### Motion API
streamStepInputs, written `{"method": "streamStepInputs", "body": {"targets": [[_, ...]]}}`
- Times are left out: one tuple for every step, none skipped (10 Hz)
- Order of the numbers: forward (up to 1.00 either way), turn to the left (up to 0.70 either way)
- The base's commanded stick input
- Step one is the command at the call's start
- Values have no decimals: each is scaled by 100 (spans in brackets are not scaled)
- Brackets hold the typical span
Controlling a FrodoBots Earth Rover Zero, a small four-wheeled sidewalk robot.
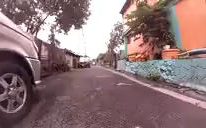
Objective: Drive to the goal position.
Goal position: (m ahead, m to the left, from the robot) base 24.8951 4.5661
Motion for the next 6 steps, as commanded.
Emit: {"method": "streamStepInputs", "body": {"targets": [[70, 33], [70, 35], [70, 29], [70, 12], [70, 0], [70, 0]]}}
